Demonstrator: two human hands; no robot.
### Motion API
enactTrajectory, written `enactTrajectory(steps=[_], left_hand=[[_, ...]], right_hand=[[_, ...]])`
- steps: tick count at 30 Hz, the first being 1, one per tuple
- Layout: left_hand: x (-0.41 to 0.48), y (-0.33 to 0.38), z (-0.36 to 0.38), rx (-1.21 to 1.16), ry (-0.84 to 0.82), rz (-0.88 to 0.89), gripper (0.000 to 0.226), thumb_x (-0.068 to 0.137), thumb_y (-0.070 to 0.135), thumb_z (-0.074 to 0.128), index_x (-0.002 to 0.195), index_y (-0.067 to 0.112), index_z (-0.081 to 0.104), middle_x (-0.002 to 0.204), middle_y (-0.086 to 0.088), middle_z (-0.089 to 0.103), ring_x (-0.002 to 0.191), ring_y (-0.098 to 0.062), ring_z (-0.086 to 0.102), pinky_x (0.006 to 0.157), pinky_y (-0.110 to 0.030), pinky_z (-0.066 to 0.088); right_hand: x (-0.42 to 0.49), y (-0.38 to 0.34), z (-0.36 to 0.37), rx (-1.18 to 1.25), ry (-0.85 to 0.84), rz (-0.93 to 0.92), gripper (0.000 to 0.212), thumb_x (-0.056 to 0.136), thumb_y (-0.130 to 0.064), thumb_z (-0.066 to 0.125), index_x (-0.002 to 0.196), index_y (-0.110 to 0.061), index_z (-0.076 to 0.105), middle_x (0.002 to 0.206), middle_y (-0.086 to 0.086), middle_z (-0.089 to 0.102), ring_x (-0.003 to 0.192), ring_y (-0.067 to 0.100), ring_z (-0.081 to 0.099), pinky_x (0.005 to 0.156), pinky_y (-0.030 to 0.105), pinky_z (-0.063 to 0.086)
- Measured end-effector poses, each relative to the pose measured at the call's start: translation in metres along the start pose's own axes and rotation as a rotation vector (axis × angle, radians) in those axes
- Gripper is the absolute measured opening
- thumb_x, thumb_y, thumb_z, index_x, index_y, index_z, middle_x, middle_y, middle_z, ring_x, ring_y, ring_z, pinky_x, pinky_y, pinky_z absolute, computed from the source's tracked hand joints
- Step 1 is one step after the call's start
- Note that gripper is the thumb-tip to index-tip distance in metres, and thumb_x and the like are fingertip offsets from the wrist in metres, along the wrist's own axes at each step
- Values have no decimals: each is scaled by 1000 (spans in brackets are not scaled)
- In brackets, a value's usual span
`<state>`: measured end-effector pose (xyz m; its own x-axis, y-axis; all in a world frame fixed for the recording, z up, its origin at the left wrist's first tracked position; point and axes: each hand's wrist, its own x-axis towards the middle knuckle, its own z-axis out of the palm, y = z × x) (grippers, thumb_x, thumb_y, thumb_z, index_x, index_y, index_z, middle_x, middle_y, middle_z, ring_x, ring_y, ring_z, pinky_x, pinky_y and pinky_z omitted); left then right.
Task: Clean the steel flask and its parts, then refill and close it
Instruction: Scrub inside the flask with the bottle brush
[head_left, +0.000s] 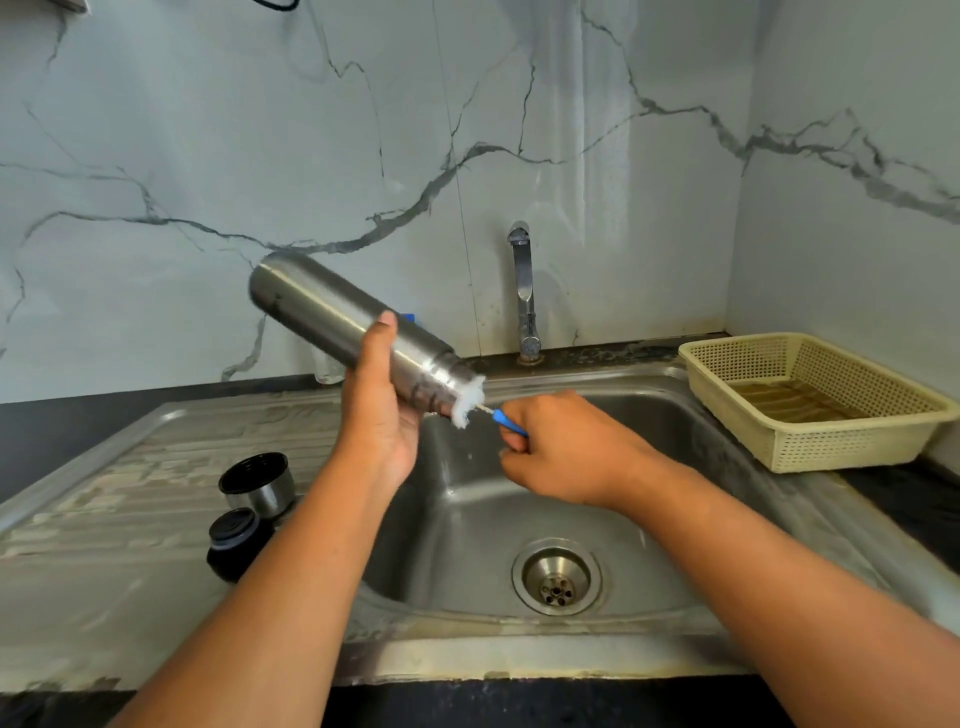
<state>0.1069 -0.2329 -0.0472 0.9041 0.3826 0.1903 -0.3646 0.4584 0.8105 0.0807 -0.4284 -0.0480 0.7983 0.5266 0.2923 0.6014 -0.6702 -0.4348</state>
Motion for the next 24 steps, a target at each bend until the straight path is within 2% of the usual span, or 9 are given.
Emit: enactTrajectory(steps=[2,3,6,9,12,15,18,21,24], left_hand=[[7,10,-6,-100,40,24,61,89,44,73,136,9,56,103,-9,73,90,-23,73,81,-39,62],[7,9,-8,-86,34,34,66,88,46,73,139,8,55,106,-10,72,92,-23,73,84,-40,61],[-3,-9,-2,63,-18,-20,92,67,59,86,140,11,56,117,-15,68,106,-31,68,93,-45,57],[-6,-14,4,69,-84,-41,87,73,54,83,143,11,53,124,-17,68,114,-32,67,87,-40,60],[-5,-15,5,72,-120,-82,82,79,56,80,144,15,51,132,-13,68,117,-25,69,83,-36,61],[-9,-19,6,199,-81,-113,76,74,66,73,134,22,58,121,-5,74,110,-19,72,81,-35,59],[-11,-17,8,212,-12,-97,52,83,60,70,115,19,65,104,-2,78,96,-16,74,77,-31,58],[-9,-18,9,170,17,-123,45,92,48,69,118,11,63,108,-9,78,101,-20,76,83,-36,61],[-8,-18,10,64,-6,-182,44,99,40,64,130,10,60,117,-13,76,111,-26,72,94,-41,58]], right_hand=[[-3,6,-7,-47,-19,-1,29,86,-14,60,65,-22,43,61,-5,49,55,11,43,54,26,36],[-3,5,-6,-50,-30,-5,28,87,-14,60,66,-22,44,62,-4,49,55,11,44,54,26,37],[4,-7,8,15,-24,-3,25,85,-15,62,67,-22,45,66,-3,52,58,14,48,54,26,37],[8,-5,13,71,49,73,23,85,-17,62,69,-22,47,67,-3,54,59,15,51,53,27,38],[7,3,9,45,118,143,23,88,-18,59,69,-25,47,73,-2,56,64,17,55,56,31,46],[6,5,11,-36,172,189,19,91,-22,55,74,-28,47,79,0,58,68,20,59,61,38,54],[7,7,14,-88,213,225,6,94,-30,54,88,-26,53,84,2,62,72,24,63,66,42,58],[7,6,18,-86,235,223,23,95,-46,57,101,-24,53,86,3,63,74,25,64,64,42,57],[8,5,20,-63,251,180,37,98,-53,52,111,-20,42,87,0,61,73,25,63,58,38,50]])
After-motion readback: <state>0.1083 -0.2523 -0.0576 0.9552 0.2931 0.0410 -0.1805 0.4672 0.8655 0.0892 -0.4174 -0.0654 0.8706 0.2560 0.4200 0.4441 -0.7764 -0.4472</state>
